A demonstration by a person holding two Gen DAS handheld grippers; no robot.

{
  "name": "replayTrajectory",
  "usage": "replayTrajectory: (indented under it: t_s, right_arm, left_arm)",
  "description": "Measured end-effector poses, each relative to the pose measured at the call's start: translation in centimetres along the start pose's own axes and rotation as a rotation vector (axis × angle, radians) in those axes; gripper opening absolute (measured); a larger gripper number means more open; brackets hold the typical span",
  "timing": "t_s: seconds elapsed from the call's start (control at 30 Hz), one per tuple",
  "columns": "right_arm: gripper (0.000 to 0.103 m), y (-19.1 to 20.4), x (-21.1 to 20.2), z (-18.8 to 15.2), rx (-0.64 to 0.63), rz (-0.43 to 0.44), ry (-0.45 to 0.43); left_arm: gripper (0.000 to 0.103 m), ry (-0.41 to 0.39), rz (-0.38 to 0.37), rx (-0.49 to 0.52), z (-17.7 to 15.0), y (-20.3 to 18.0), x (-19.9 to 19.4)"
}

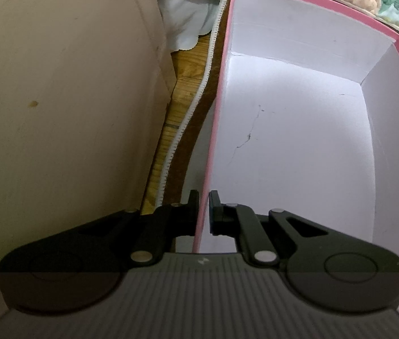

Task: Organize rigid objects
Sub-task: 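Carry the white remote into the pink box and open the right tool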

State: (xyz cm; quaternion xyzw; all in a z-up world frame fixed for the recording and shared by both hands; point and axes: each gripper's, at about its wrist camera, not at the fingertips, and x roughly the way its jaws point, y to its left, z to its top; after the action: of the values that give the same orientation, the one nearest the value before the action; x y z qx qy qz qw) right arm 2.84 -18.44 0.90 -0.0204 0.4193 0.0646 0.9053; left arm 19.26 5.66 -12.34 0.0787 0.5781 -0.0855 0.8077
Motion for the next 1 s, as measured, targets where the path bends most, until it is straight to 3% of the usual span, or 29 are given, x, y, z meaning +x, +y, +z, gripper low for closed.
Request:
replayTrajectory:
  t_s: [0.07, 0.17, 0.3, 0.4, 0.6, 0.73, 1.0]
  right_arm:
    - [0.061, 1.1, -0.8, 1.7, -0.024, 0.034, -0.039]
    - [0.061, 2.1, 0.2, 3.3, -0.001, 0.121, -0.02]
    - [0.061, 3.6, 4.0, 3.9, 0.064, 0.205, 0.097]
    - [0.061, 3.3, 7.9, 4.0, 0.18, 0.277, 0.196]
    - [0.061, 2.7, 14.2, 3.6, 0.345, 0.303, 0.374]
    - [0.061, 3.7, 16.0, 5.1, 0.35, 0.312, 0.376]
    - [0.061, 4.2, 21.4, 6.1, 0.503, 0.321, 0.548]
  left_arm:
    - [0.006, -0.005, -0.001, 0.004, -0.1, -0.1, 0.1]
    - [0.006, -0.011, -0.008, 0.009, -0.3, -0.1, 0.0]
    - [0.005, -0.014, -0.012, 0.002, -0.5, 0.0, 0.0]
    - [0.005, -0.016, -0.018, -0.003, -0.5, 0.3, -0.2]
    - [0.004, -0.027, -0.033, -0.009, -0.6, 0.7, -0.6]
    - [0.004, -0.04, -0.045, -0.016, -0.9, 1.1, -1.1]
    - [0.004, -0.053, -0.064, -0.012, -1.4, 1.7, -1.5]
